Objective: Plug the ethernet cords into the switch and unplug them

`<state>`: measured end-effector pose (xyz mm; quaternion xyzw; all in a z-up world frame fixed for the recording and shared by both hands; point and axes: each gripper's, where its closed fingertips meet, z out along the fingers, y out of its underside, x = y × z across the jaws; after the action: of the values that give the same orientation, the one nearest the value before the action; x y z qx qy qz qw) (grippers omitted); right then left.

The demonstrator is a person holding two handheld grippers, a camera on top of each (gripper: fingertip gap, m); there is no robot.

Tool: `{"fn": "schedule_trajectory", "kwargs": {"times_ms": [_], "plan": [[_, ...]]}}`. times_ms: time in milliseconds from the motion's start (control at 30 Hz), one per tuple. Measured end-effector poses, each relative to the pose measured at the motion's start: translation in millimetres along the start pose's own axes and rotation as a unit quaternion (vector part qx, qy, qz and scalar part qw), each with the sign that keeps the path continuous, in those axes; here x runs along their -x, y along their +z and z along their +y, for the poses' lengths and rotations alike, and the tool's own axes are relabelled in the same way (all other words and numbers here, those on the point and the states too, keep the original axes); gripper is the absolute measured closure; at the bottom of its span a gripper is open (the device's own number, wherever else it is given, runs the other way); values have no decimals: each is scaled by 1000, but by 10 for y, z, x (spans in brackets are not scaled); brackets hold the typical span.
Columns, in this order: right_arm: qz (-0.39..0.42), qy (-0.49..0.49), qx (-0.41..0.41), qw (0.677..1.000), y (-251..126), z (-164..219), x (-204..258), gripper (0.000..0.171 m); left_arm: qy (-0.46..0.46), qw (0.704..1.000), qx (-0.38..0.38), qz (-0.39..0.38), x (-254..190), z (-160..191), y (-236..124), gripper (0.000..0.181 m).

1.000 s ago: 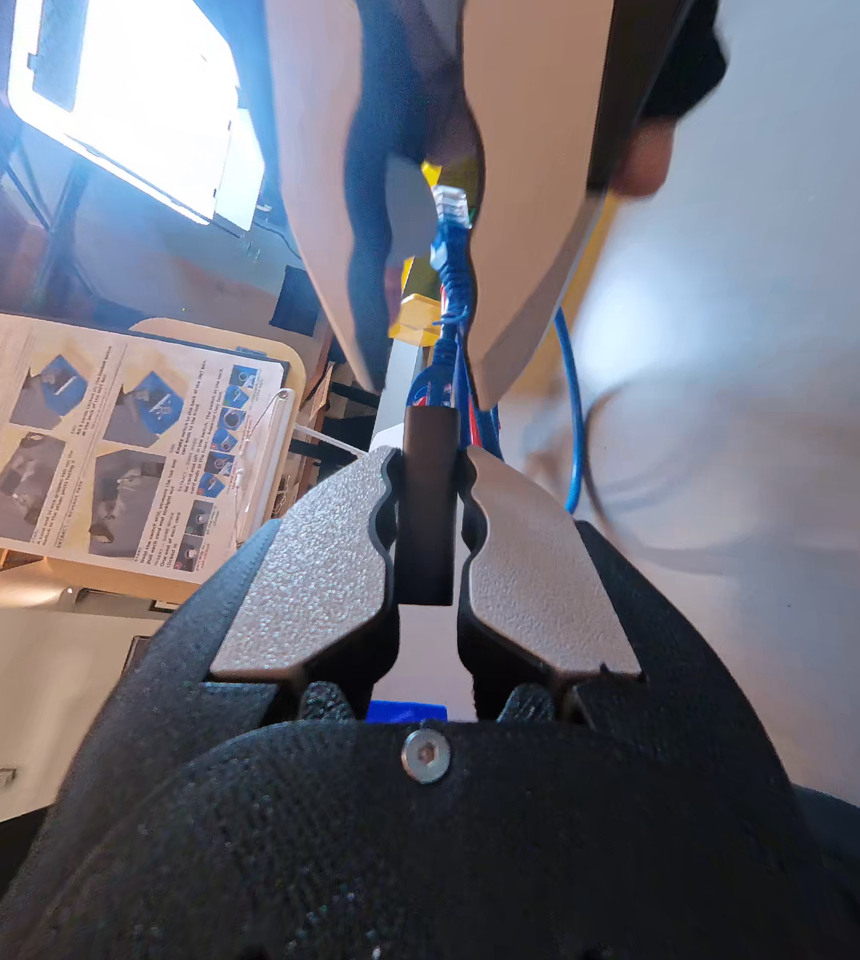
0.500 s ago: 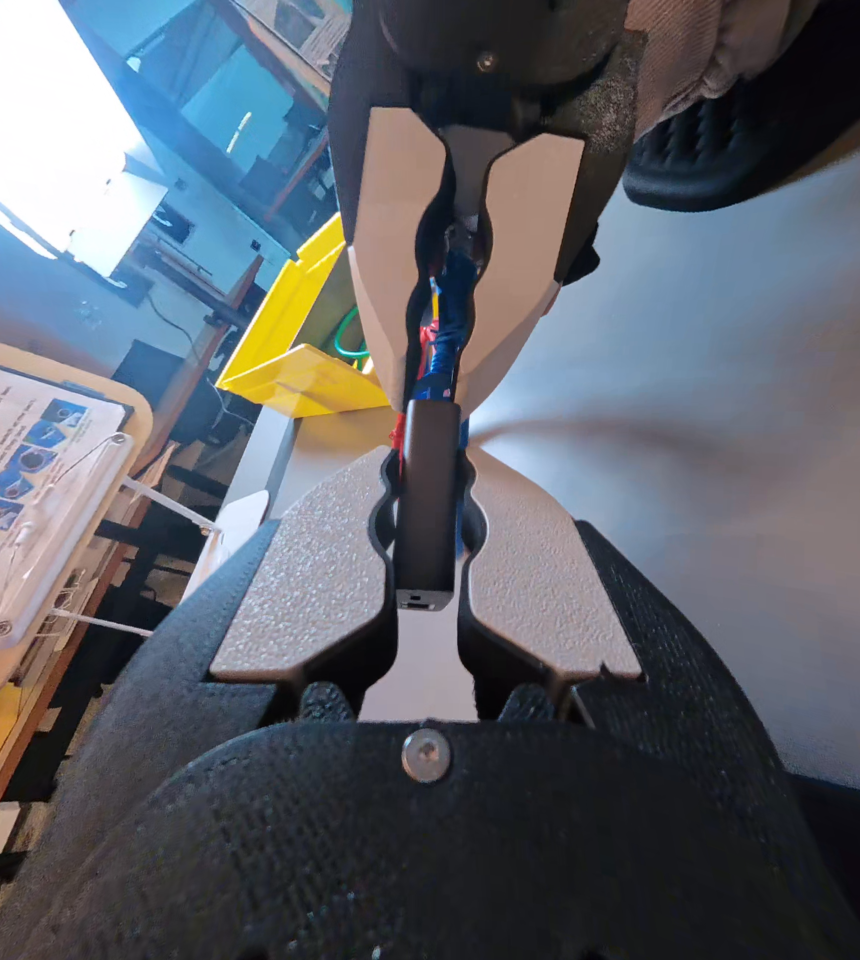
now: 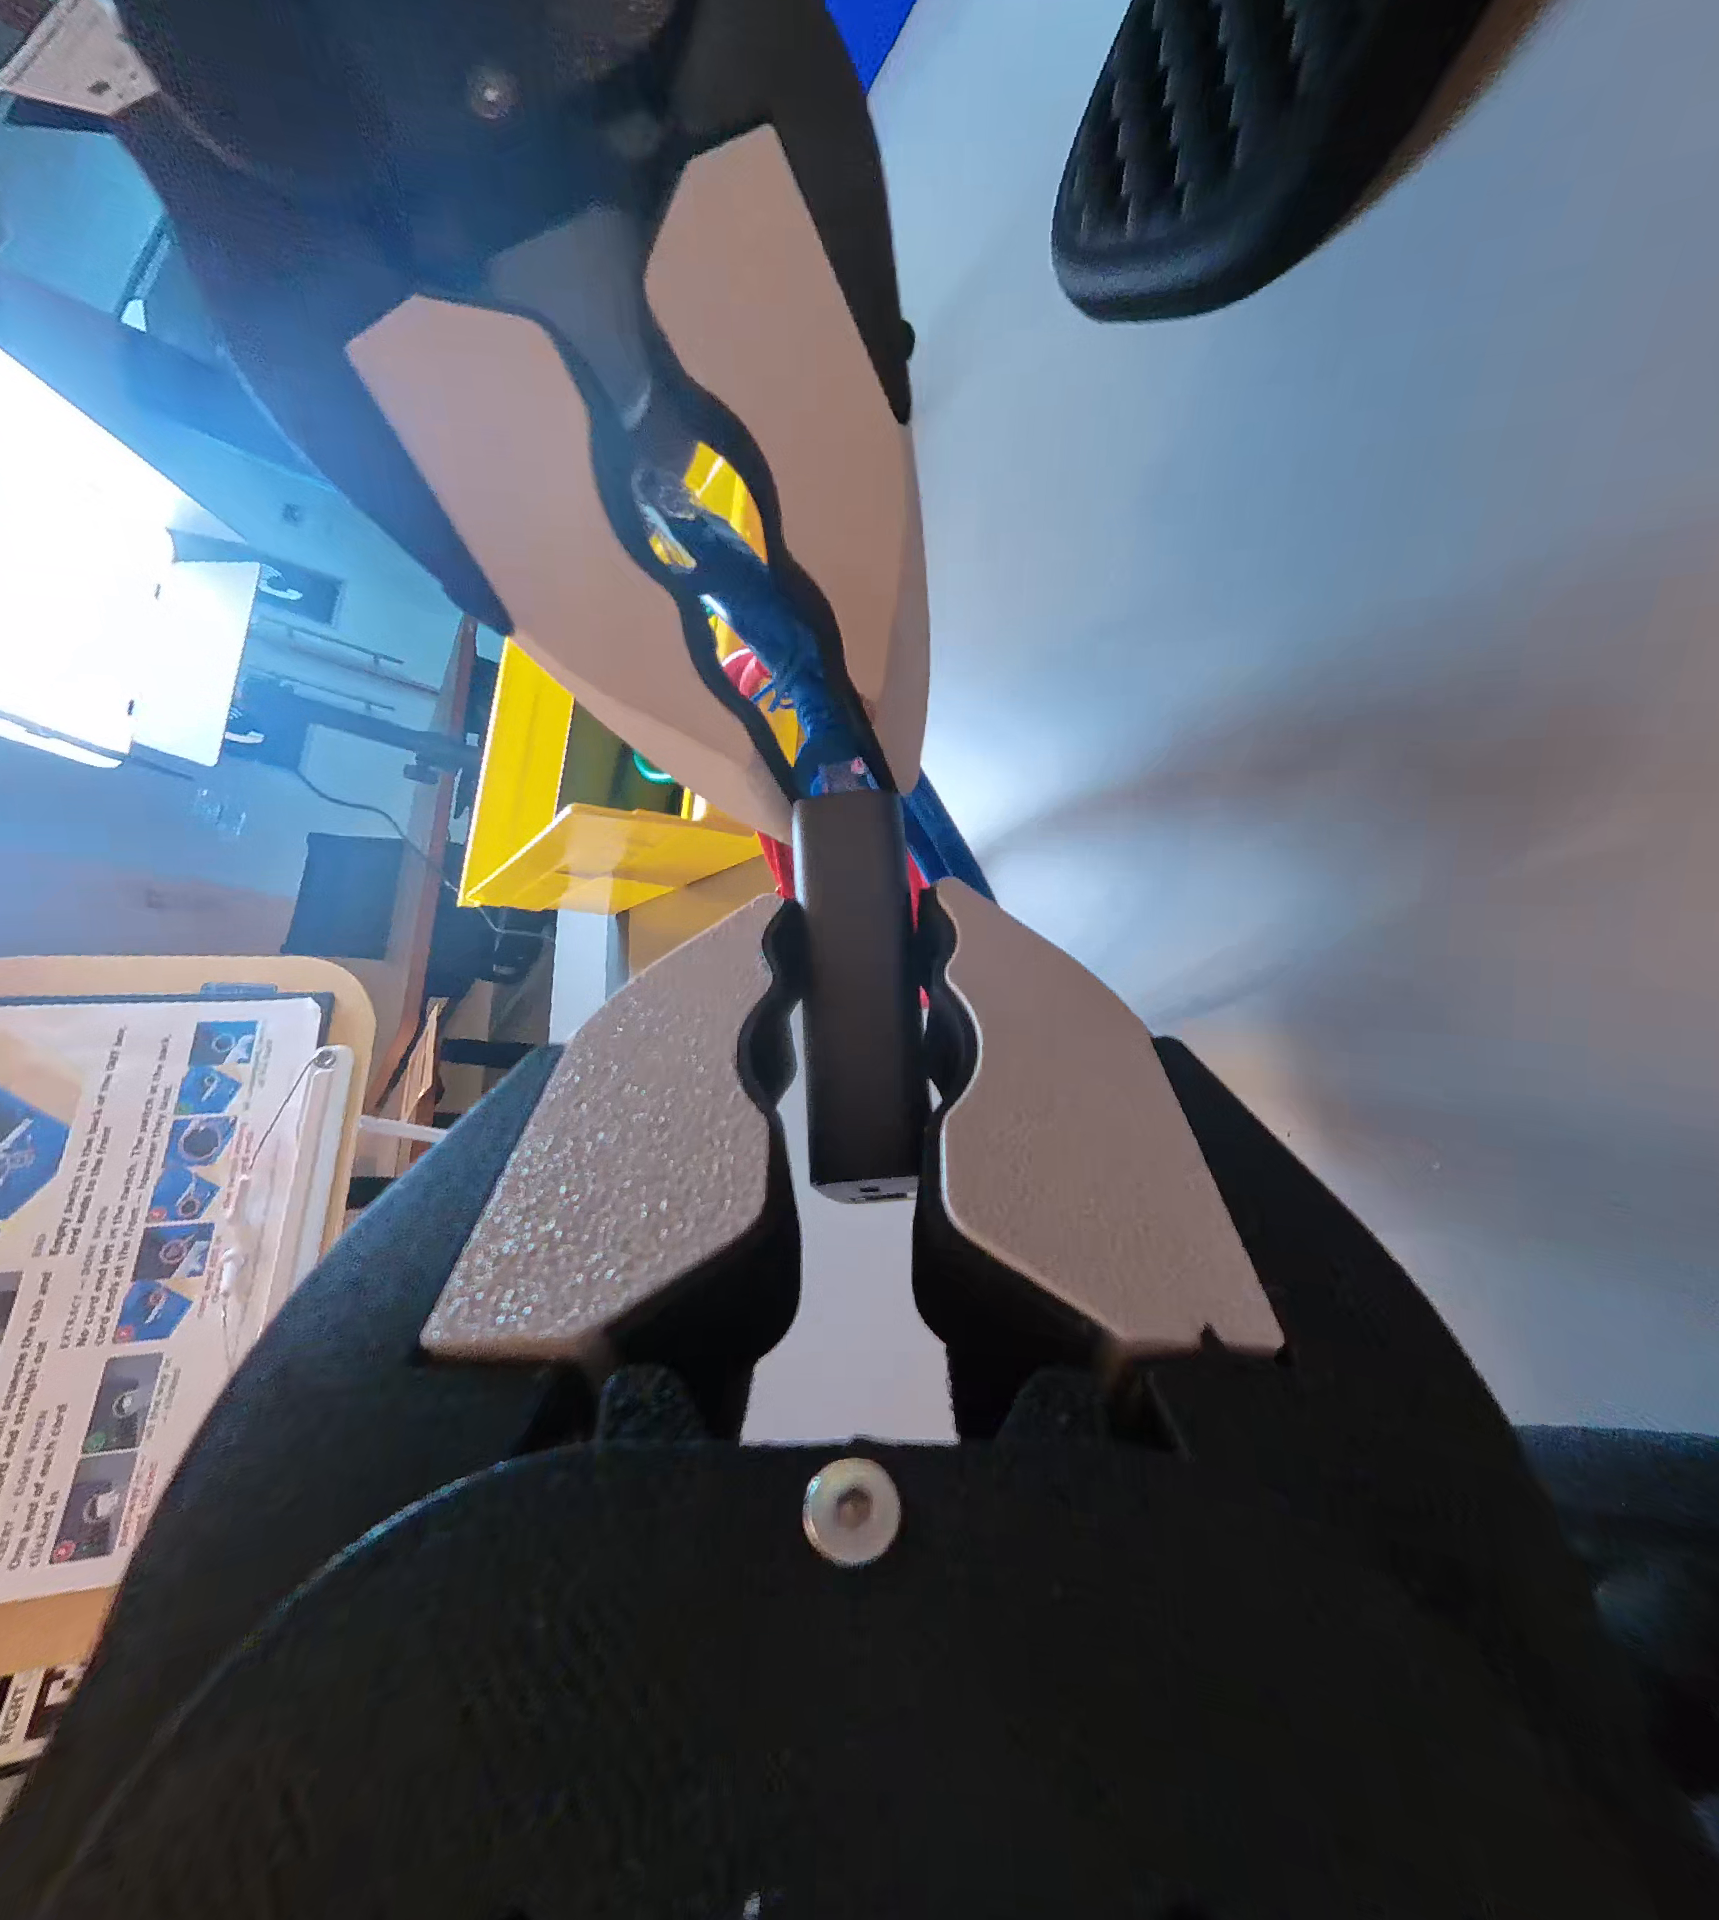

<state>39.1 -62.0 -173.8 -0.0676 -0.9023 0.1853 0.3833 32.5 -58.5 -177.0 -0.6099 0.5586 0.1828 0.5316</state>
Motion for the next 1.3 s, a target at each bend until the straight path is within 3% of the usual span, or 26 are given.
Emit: {"fn": "schedule_trajectory", "kwargs": {"times_ms": [33,400,500,633,833,1000,1067,1167,1233,1300], "plan": [[-16,3,0,1000,-29,-16,16,157,1,1000,-3,1,-1,-29,-3,160],[-41,42,-15,998,-213,-101,75,157,-11,1000,-17,10,16,-196,-15,159],[-87,58,-22,994,-349,-46,235,159,-30,998,49,-16,137,229,-153,160],[0,79,-5,997,-629,143,-128,158,-54,998,25,-23,231,85,-200,160],[139,147,-51,978,-1352,258,-840,157,-68,995,44,-57,297,288,-262,160],[274,142,39,950,-1730,821,-1311,157,-74,993,44,-77,343,323,-277,161],[329,105,123,930,-1734,1223,-1377,157,-73,993,44,-79,329,330,-264,161],[326,101,225,912,-1406,1954,-1096,157,-70,993,43,-83,310,323,-241,161],[277,157,267,910,-1032,2405,-687,155,-70,993,40,-80,291,317,-220,161],[244,204,273,908,-769,2576,-380,150,-76,993,36,-77,271,320,-202,161]]}}
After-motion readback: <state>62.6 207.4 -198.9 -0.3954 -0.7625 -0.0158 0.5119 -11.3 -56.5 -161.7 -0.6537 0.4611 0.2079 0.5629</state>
